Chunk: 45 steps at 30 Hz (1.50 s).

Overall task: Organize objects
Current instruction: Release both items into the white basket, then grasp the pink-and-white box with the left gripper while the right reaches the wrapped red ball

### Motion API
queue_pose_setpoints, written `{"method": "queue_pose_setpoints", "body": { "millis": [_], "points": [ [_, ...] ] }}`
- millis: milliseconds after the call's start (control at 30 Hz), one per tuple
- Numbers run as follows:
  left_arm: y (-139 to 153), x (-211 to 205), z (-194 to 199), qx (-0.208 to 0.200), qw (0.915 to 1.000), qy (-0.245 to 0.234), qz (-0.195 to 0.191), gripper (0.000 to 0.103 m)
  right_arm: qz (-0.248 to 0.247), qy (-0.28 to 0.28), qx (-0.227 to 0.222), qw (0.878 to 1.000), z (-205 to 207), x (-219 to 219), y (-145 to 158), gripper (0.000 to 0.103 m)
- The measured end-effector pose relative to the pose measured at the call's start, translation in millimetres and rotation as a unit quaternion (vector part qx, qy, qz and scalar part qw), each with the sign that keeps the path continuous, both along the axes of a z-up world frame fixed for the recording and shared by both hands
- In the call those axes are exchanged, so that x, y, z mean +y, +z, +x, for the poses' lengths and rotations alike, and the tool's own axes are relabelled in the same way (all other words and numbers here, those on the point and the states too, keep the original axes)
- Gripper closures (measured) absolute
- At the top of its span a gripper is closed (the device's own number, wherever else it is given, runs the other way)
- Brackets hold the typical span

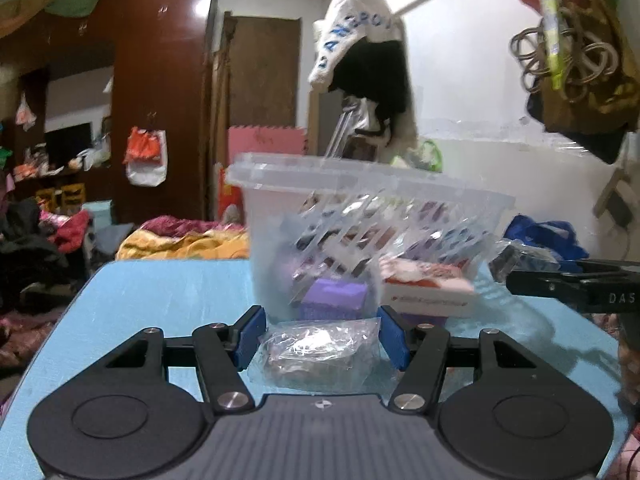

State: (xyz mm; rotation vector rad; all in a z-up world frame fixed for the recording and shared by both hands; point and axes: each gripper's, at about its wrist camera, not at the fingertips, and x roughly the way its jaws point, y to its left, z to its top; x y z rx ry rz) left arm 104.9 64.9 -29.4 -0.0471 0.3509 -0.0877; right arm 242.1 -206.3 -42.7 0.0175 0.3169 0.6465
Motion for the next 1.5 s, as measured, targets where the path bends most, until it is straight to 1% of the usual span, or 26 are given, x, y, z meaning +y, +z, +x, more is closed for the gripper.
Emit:
{"method": "queue_pose_setpoints", "body": {
  "millis": [67,100,167,233,300,367,400,467,533,567,600,633,667,700,733,833,900,933,967,1033,1100,1133,1233,1333,1433,1500],
  "points": [
    [11,1,-4,-0.008,0.9997,-0.019,-0.016,0.038,0.015,0.009,-0.009,1.000,-9,-4,9,0.029],
    [20,0,-8,-0.017,0.9994,-0.024,-0.017,0.038,0.023,0.012,-0.014,1.000,-12,-7,14,0.029],
    [41,-2,-11,-0.038,0.9990,-0.022,-0.012,0.038,0.035,0.018,-0.025,0.999,-16,-9,31,0.029],
    [68,-2,-5,-0.051,0.9982,-0.026,-0.016,0.038,0.036,0.020,-0.044,0.998,-16,-5,52,0.029],
    [93,-3,10,-0.058,0.9975,-0.033,-0.026,0.038,0.030,0.023,-0.059,0.998,-8,5,74,0.029],
    [115,-9,35,-0.056,0.9982,-0.017,-0.014,0.038,0.008,0.018,-0.074,0.997,8,21,93,0.028],
    [123,-10,50,-0.052,0.9985,-0.004,-0.013,0.038,-0.007,0.014,-0.076,0.997,19,31,99,0.028],
    [131,-11,83,-0.031,0.9993,0.005,-0.021,0.038,-0.016,0.014,-0.068,0.997,44,46,105,0.028],
    [127,-9,117,0.001,0.9991,0.012,-0.040,0.038,-0.018,0.007,-0.059,0.998,63,56,102,0.028],
    [123,-9,132,0.018,0.9989,0.020,-0.039,0.038,-0.025,0.005,-0.057,0.998,69,60,99,0.027],
    [117,-9,142,0.029,0.9986,0.025,-0.036,0.038,-0.030,0.005,-0.050,0.998,76,63,96,0.025],
    [112,-10,149,0.035,0.9985,0.029,-0.032,0.036,-0.038,0.008,-0.038,0.999,83,64,90,0.023],
    [108,-11,154,0.040,0.9984,0.030,-0.026,0.031,-0.044,0.010,-0.029,0.999,88,66,86,0.022],
    [105,-12,158,0.043,0.9984,0.030,-0.023,0.027,-0.046,0.010,-0.022,0.999,92,65,81,0.017],
    [102,-13,160,0.046,0.9982,0.031,-0.024,0.021,-0.049,0.008,-0.016,0.999,95,64,77,0.009],
    [99,-9,147,0.037,0.9984,0.033,-0.028,0.021,-0.032,0.008,-0.009,0.999,88,50,72,0.002],
    [98,-9,126,0.020,0.9989,0.037,-0.020,0.021,-0.017,0.010,-0.010,1.000,74,35,71,0.001],
    [95,-12,111,0.009,0.9991,0.037,-0.016,0.019,-0.009,0.009,-0.013,1.000,63,24,68,0.000],
    [91,-15,93,-0.004,0.9994,0.033,-0.012,0.013,-0.002,0.008,-0.013,1.000,56,16,65,0.000],
    [78,-25,63,-0.018,0.9997,0.017,0.001,0.007,0.012,0.004,0.000,1.000,44,-4,55,0.000],
    [61,-38,45,-0.015,0.9998,0.000,0.013,0.007,0.019,0.002,0.015,1.000,42,-17,43,0.000],
    [51,-45,41,-0.006,0.9998,-0.012,0.015,0.007,0.023,-0.004,0.023,0.999,39,-24,34,0.000],
    [30,-65,50,0.027,0.9986,-0.039,0.026,0.007,0.032,-0.017,0.058,0.998,42,-38,14,0.000],
    [22,-81,64,0.040,0.9975,-0.032,0.048,0.007,0.057,-0.020,0.077,0.995,47,-50,4,0.000],
    [14,-90,78,0.061,0.9963,-0.030,0.052,0.007,0.070,-0.031,0.089,0.993,53,-58,2,0.000],
    [10,-95,79,0.058,0.9960,-0.019,0.065,0.012,0.066,-0.024,0.093,0.993,53,-56,3,0.000]
  ]
}}
